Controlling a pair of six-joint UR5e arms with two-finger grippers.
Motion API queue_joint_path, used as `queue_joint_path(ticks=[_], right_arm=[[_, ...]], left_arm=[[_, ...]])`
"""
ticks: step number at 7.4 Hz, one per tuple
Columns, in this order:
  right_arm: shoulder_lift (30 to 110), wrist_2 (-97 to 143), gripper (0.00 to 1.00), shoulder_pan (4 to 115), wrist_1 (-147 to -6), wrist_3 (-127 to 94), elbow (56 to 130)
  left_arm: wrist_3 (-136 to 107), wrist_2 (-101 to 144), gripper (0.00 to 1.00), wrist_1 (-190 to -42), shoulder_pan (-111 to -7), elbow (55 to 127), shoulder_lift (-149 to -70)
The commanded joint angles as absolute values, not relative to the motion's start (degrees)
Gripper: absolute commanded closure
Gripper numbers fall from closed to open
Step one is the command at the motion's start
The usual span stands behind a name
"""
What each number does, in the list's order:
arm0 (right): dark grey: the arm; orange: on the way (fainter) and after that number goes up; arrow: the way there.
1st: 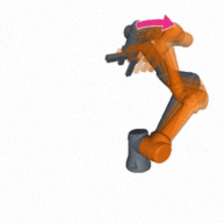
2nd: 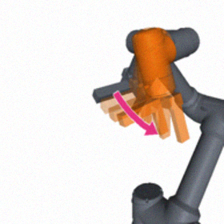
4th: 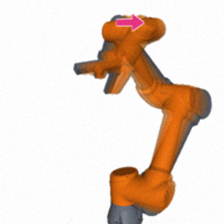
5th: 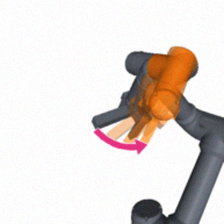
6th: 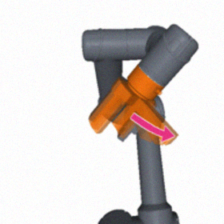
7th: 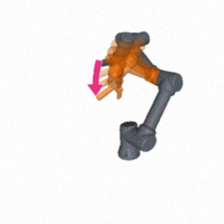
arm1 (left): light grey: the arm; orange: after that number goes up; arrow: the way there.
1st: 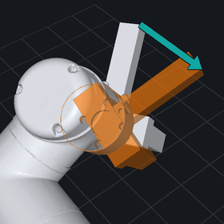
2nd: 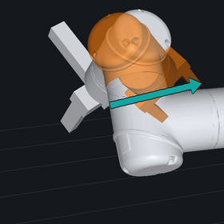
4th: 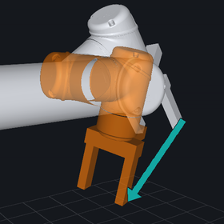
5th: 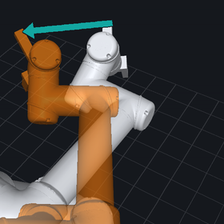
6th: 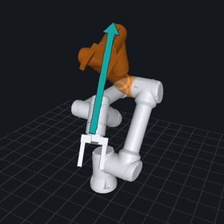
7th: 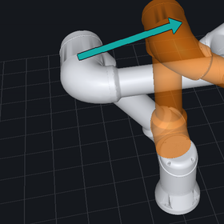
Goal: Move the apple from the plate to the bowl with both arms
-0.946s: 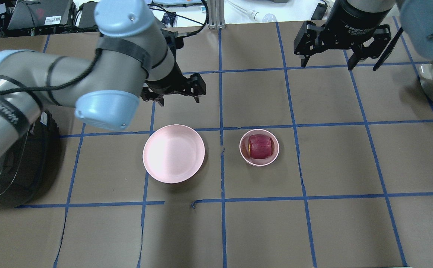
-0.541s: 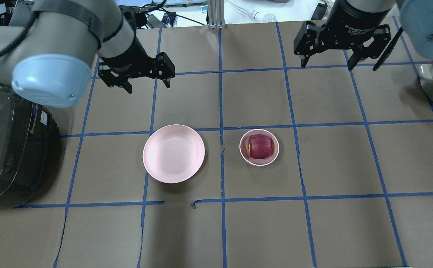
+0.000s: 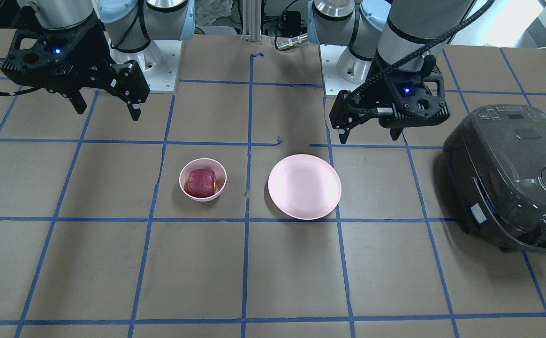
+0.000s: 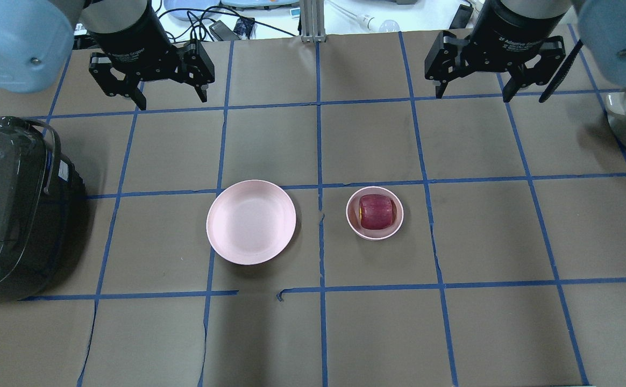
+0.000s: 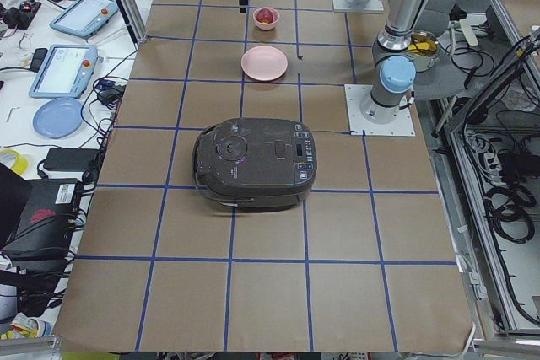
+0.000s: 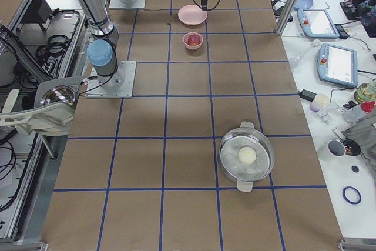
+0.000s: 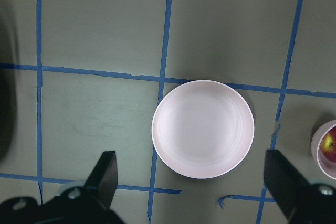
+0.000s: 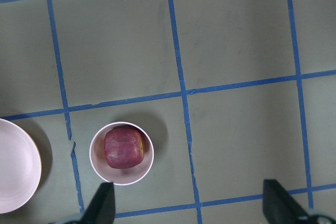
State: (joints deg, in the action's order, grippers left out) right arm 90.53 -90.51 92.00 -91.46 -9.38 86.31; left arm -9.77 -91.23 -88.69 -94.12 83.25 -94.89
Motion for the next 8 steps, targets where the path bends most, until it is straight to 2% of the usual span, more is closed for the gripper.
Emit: queue_joint_path(ticks=[1, 8], right_arm=[[90.6, -90.5, 0.0, 92.0, -91.3, -9.3, 86.3], [90.6, -90.6, 0.0, 91.8, -90.9, -9.3, 86.3]], left_arm=[[-8.9, -91.3, 0.0, -89.3, -94.3, 86.5, -92.7], [-8.4, -91.7, 0.0, -86.6, -93.4, 86.9, -92.3]])
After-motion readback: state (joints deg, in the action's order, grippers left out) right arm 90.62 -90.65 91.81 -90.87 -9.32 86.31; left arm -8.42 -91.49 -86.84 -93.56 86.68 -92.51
